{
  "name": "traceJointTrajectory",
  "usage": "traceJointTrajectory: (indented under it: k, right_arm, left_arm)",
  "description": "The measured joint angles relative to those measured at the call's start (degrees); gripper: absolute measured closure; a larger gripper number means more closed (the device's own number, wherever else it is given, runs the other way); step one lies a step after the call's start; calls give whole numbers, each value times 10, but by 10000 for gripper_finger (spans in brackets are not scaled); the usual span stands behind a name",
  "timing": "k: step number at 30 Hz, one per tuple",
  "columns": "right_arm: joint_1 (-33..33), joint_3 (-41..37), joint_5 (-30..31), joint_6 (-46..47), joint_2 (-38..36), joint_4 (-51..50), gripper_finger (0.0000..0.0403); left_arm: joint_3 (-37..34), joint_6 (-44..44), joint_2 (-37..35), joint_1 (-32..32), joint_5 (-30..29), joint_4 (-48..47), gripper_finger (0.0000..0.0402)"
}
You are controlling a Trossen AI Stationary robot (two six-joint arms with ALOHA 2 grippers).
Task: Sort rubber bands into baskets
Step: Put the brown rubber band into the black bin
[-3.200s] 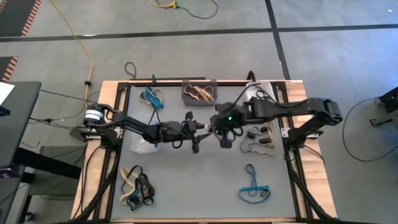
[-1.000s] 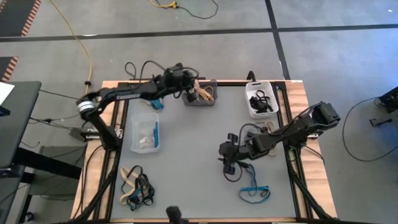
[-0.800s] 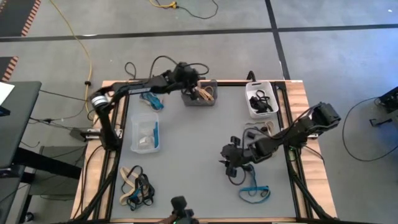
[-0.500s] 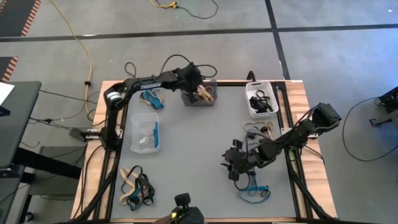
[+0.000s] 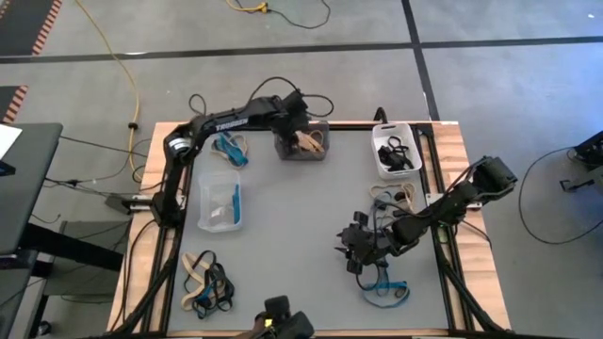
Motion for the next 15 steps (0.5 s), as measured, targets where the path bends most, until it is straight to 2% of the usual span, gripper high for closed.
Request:
traceJointTrajectory:
  k: [5,11,15]
  right_arm:
    - [0,0,0,0,0,-7,191]
    - [0,0,24,13,0,-45,191]
    - [-4,0,48,40,0,-90,191]
  left_arm:
    - [16,-9,-34,-2,35,-7,174]
    - [18,-28,-87,-16,39,-6,171]
    - [18,-36,-109,-43,70,-6,171]
